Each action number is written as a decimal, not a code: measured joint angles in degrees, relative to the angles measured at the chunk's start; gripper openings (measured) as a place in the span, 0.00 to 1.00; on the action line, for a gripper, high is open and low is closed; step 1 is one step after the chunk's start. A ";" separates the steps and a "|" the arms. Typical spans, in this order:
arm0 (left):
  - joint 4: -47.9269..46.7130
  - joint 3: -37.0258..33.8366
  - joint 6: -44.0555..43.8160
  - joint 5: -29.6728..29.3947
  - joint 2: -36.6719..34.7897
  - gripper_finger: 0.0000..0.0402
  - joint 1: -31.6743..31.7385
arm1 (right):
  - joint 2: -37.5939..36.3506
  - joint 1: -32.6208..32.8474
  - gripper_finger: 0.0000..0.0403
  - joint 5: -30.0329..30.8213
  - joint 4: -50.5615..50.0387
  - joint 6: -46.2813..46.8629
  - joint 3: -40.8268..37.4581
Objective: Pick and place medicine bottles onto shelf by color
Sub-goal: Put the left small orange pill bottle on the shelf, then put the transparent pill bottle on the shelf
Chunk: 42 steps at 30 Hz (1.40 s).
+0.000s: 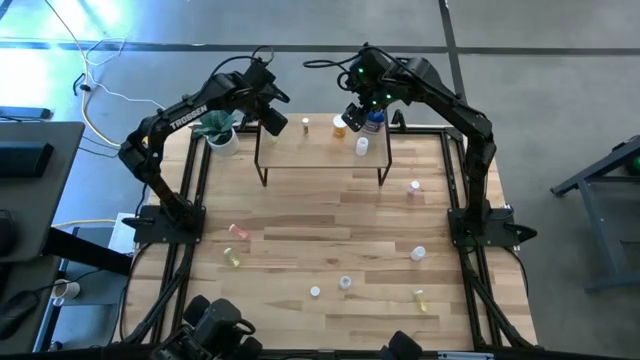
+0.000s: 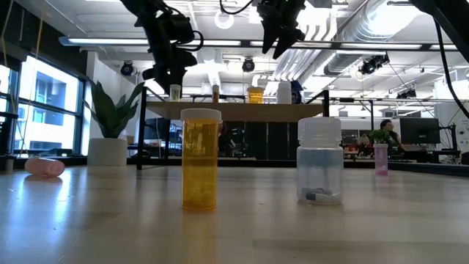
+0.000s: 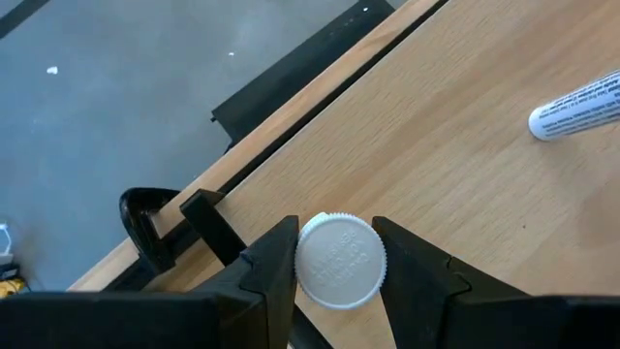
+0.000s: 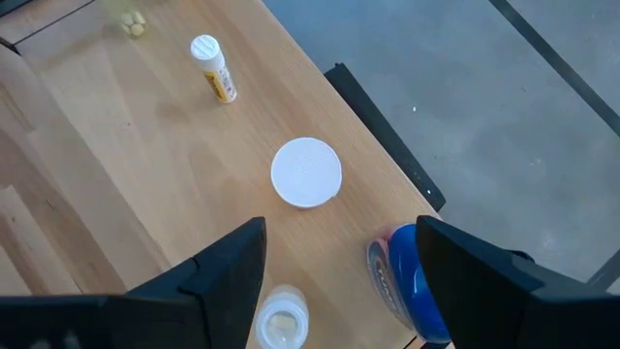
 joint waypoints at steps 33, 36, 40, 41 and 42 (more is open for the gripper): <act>-0.11 4.04 3.91 -0.20 0.16 0.55 -0.04 | 0.02 0.00 0.64 0.00 0.06 0.00 0.00; -1.09 6.71 3.91 -0.21 0.16 0.54 -0.02 | 0.02 0.00 0.64 0.00 0.04 -0.01 0.00; -4.54 10.96 3.91 -0.20 0.12 0.55 -0.03 | 0.02 0.00 0.64 0.00 0.02 -0.01 0.00; -5.58 11.97 3.92 -0.07 0.12 0.55 -0.15 | 0.02 0.00 0.64 0.00 0.02 -0.02 0.00; -6.66 12.98 4.10 0.36 0.12 0.55 -0.26 | 0.02 0.02 0.64 0.00 0.02 -0.09 0.00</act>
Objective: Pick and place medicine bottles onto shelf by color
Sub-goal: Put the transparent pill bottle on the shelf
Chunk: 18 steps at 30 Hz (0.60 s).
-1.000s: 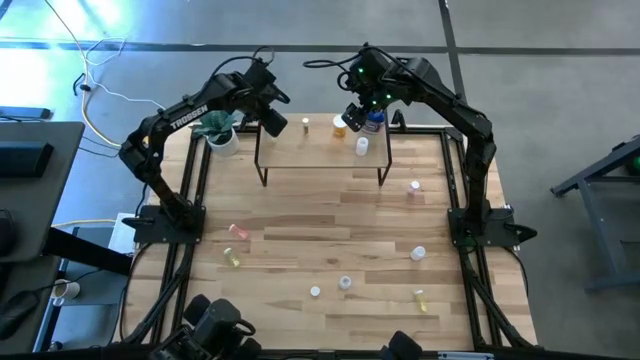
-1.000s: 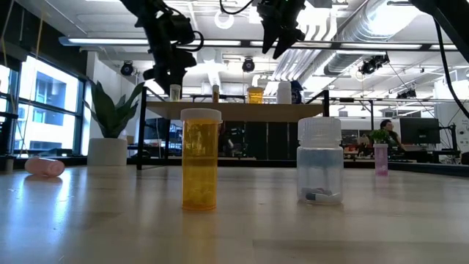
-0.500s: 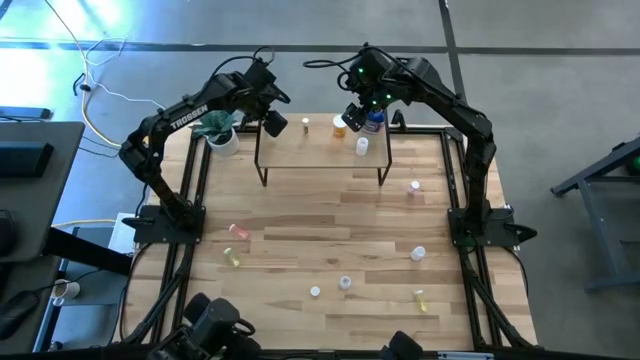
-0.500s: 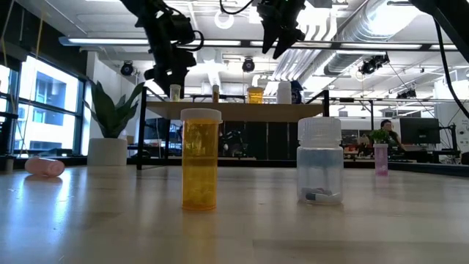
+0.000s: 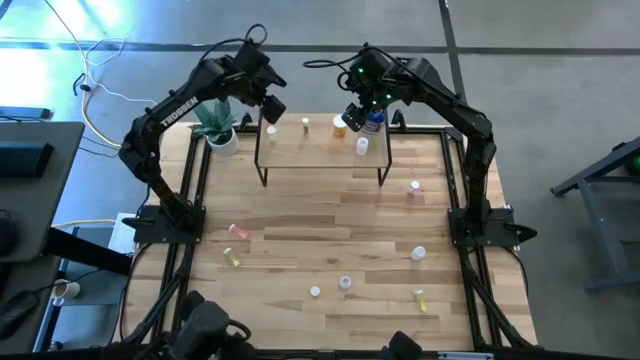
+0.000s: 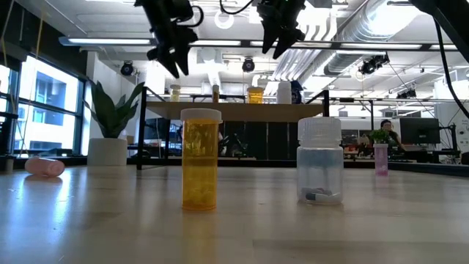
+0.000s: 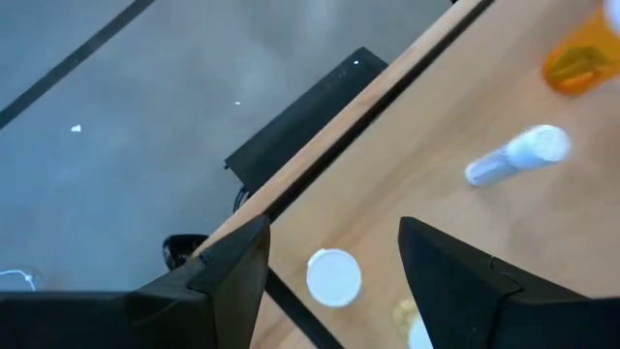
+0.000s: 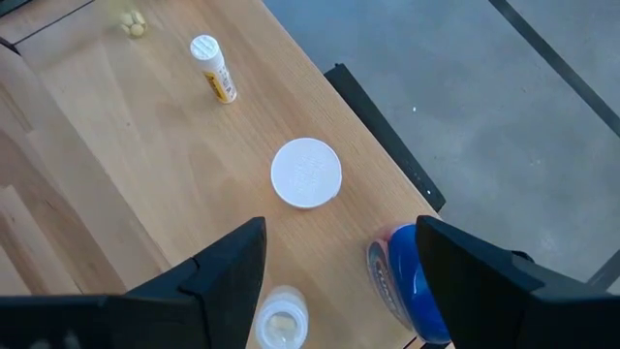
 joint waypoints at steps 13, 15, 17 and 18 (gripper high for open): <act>-1.53 -8.14 3.80 16.57 -8.92 0.54 -4.39 | 0.00 4.63 0.64 -0.07 -1.47 -2.49 0.00; 0.95 -12.63 2.37 16.61 -11.99 0.54 -5.66 | 0.00 5.89 0.64 -0.25 -2.45 -2.45 0.00; 4.17 -16.82 0.69 16.64 -14.90 0.54 -7.12 | 0.00 7.16 0.64 -0.28 -2.75 -1.96 -0.11; 5.74 -18.89 -0.19 16.64 -16.35 0.54 -7.91 | -0.01 7.85 0.64 -0.30 -2.54 -1.32 -0.55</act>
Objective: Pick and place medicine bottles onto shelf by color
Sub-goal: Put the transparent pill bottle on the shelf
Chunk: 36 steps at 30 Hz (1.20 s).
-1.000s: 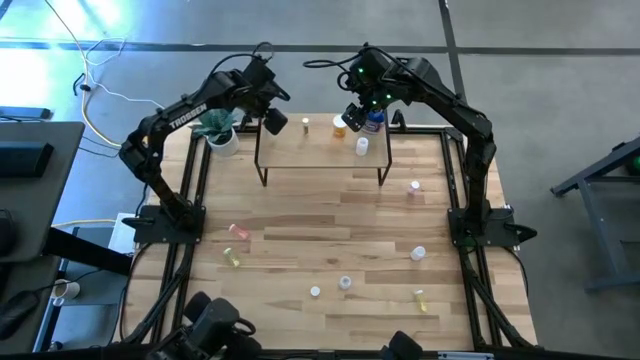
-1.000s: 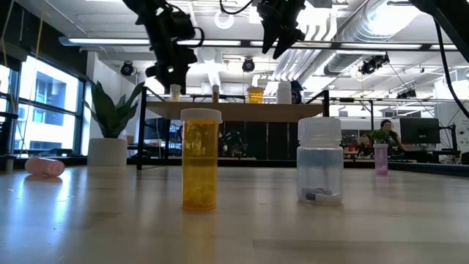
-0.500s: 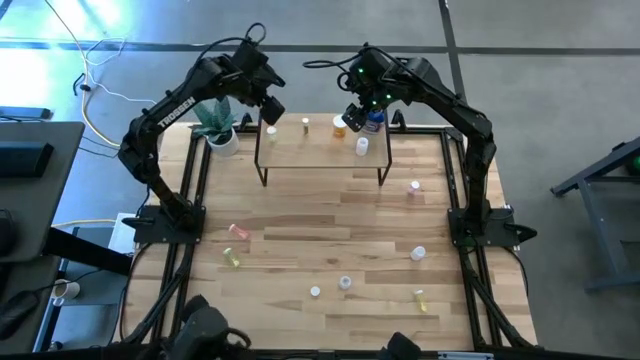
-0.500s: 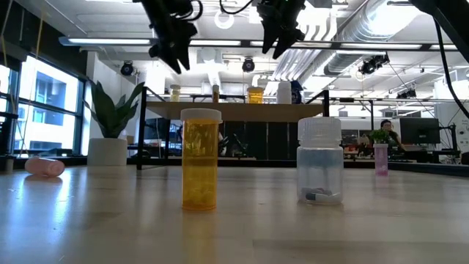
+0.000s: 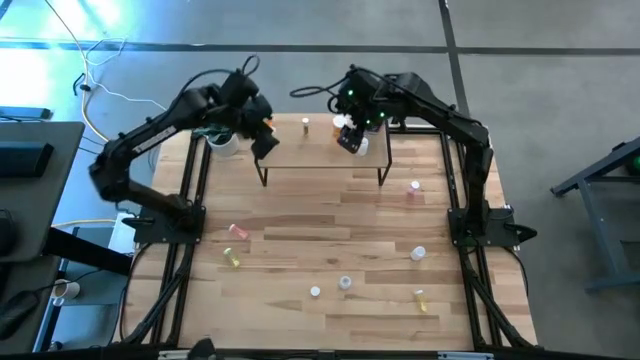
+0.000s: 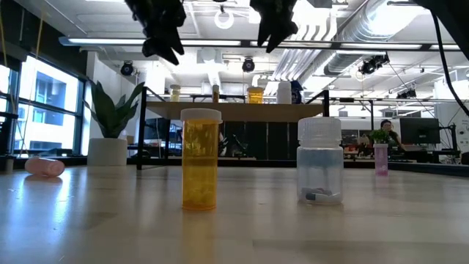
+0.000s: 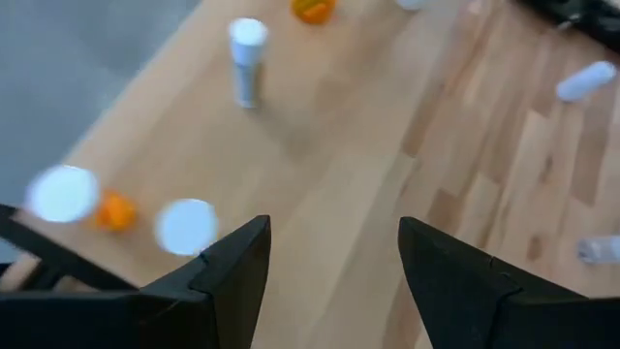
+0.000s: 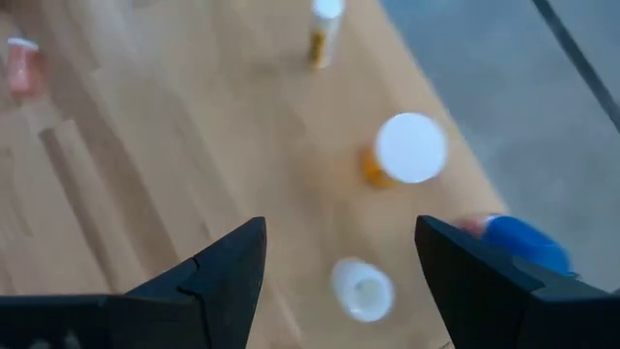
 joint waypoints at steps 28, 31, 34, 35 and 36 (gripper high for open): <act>19.97 -30.38 -9.62 1.28 -22.51 0.54 -15.76 | 0.00 23.38 0.64 -11.08 9.68 11.38 -26.40; 19.93 -30.38 -9.51 1.29 -22.51 0.54 -15.76 | 0.01 26.39 0.64 -13.55 10.12 10.58 -28.63; 19.82 -30.38 -9.49 1.28 -22.51 0.54 -15.76 | -0.01 29.72 0.64 -15.31 11.44 9.54 -30.80; 19.65 -30.38 -9.43 1.28 -22.51 0.54 -15.76 | -0.01 30.89 0.64 -15.50 11.74 9.55 -31.41; 19.50 -30.38 -9.12 1.28 -22.51 0.54 -15.76 | -0.01 32.09 0.64 -15.57 12.33 9.54 -31.86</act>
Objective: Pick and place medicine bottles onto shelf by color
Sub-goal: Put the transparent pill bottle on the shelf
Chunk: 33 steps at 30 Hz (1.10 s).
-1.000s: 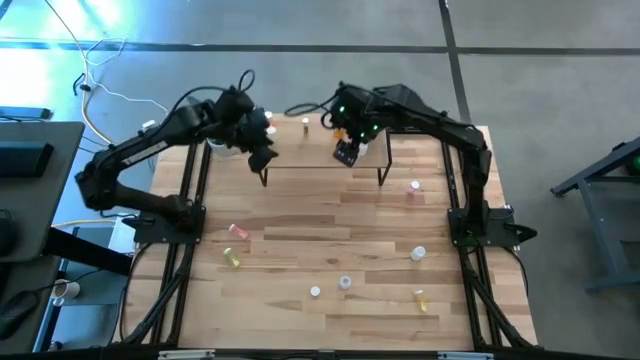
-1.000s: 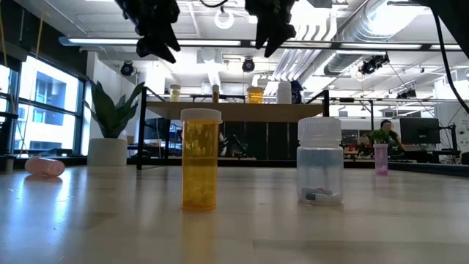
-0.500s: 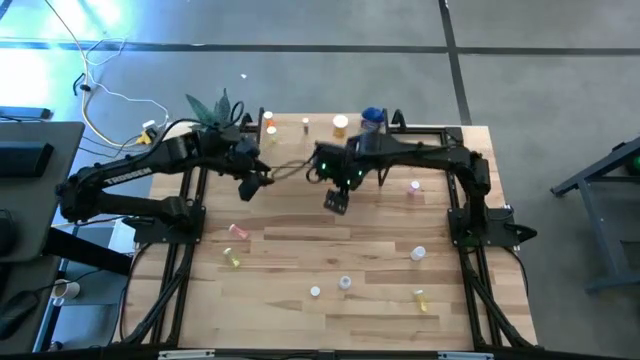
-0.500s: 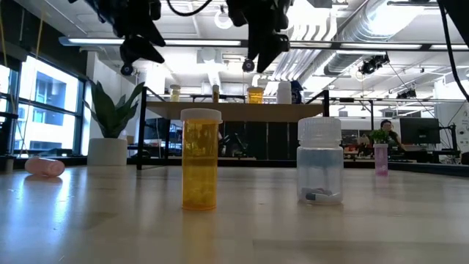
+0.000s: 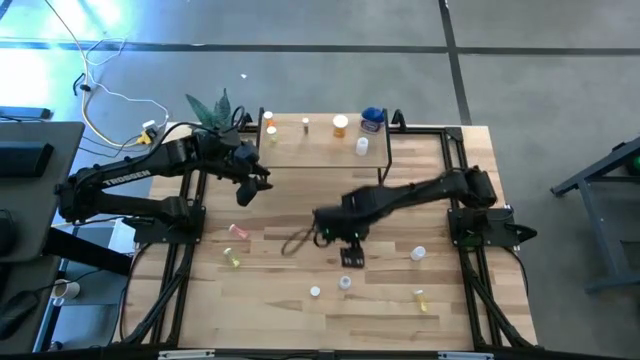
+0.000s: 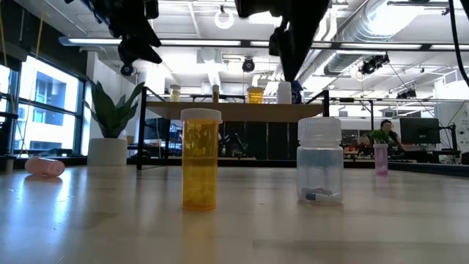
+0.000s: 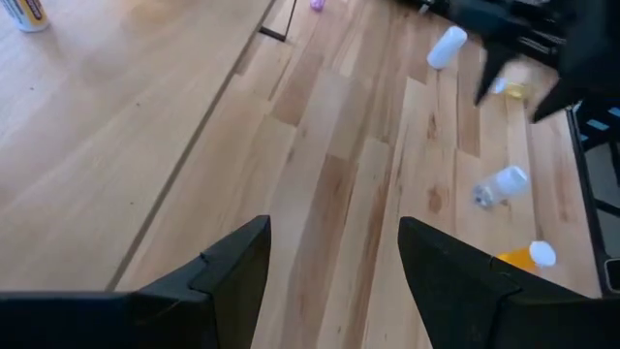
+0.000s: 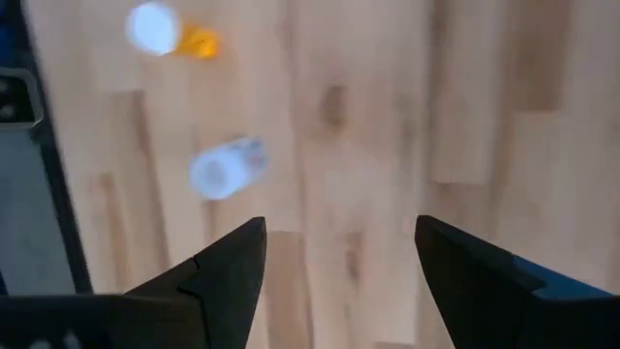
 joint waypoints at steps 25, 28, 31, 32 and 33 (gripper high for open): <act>-0.31 0.00 -0.37 -0.01 0.02 0.54 0.00 | 0.04 14.40 0.64 7.78 27.65 14.88 -18.21; -0.31 0.00 -0.37 -0.01 0.02 0.54 0.00 | 0.04 14.50 0.64 10.30 29.29 14.96 -19.31; -0.31 0.00 -0.37 -0.02 0.02 0.54 0.00 | 0.04 14.49 0.64 11.03 31.14 15.48 -20.16; -0.31 0.00 -0.37 -0.02 0.02 0.54 0.00 | 0.04 14.47 0.64 11.06 32.21 15.83 -20.49; -0.31 0.00 -0.37 -0.03 0.02 0.54 0.00 | 0.02 14.47 0.64 11.06 32.67 16.05 -20.97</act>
